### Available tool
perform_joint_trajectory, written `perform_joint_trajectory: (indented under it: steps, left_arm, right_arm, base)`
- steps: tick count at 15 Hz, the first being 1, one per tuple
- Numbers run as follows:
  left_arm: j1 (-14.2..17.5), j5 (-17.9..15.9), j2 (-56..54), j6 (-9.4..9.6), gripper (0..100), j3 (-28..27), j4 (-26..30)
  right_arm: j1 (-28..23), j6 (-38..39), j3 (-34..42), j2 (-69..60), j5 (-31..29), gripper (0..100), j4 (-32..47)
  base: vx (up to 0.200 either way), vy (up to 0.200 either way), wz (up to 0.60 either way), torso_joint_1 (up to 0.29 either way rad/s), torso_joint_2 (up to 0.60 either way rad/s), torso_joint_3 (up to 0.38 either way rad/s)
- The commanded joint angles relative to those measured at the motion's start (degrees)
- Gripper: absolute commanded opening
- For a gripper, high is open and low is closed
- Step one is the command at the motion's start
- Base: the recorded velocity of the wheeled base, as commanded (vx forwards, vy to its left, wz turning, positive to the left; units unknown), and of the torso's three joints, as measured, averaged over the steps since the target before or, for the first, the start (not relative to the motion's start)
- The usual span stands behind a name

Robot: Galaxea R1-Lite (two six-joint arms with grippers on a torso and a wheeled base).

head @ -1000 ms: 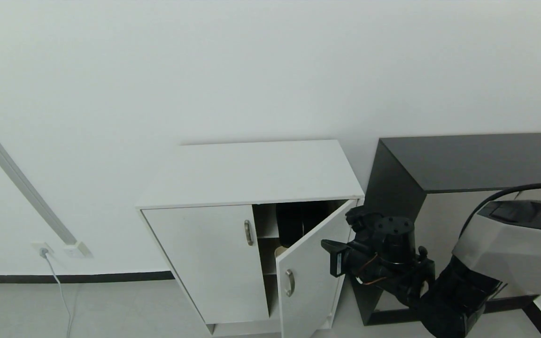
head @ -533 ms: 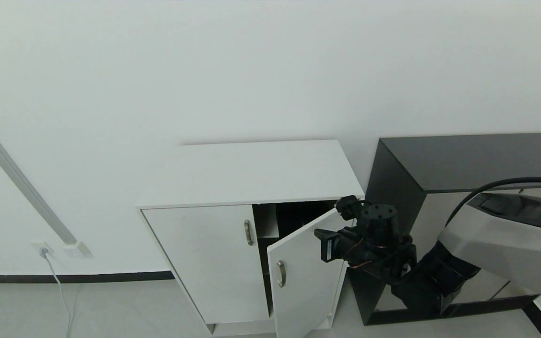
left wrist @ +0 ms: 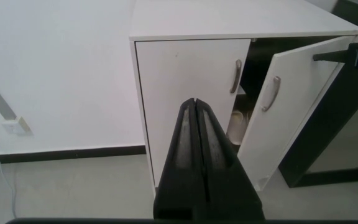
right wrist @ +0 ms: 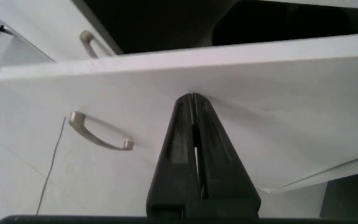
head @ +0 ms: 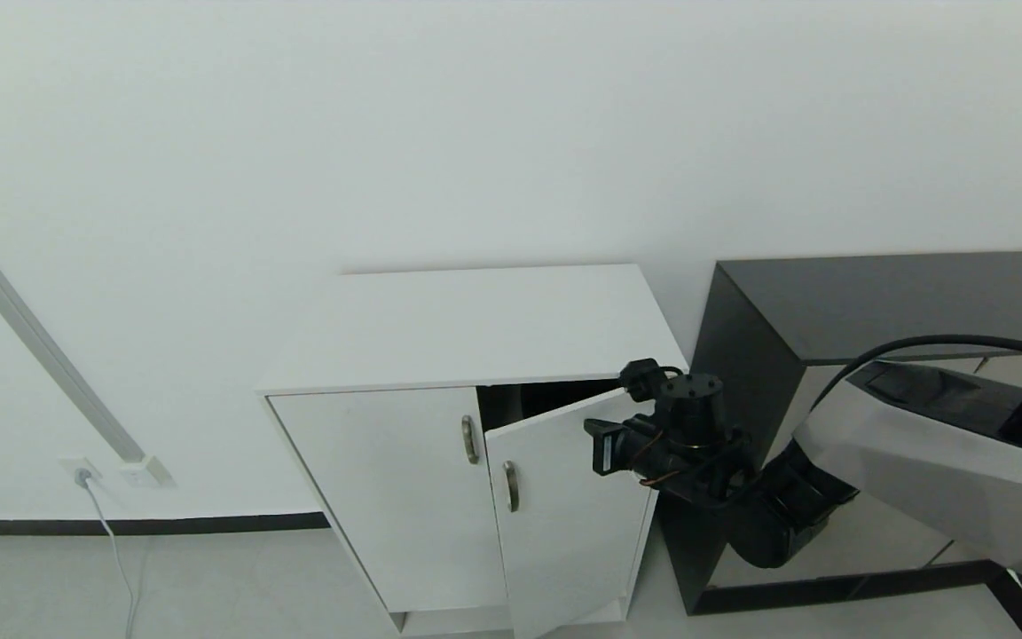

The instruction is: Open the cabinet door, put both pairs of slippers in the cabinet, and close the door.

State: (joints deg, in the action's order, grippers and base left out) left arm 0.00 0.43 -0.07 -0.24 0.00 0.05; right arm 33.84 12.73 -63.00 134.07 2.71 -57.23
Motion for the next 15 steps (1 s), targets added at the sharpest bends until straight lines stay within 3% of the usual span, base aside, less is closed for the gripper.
perform_joint_trajectory:
  steps: [1,15]
  left_arm:
    - [0.0,0.0,0.1,-0.02,0,0.0,0.0]
    - [0.0,0.0,0.1,-0.02,0,0.0,0.0]
  right_arm:
    - [-0.8,0.0,-2.7,2.0,0.0,0,1.2]
    - [-2.5,0.0,-10.1,4.8,0.0,0,5.0]
  base:
    - [0.0,0.0,0.0,0.0,0.0,0.0]
    - [0.0,0.0,0.0,0.0,0.0,0.0]
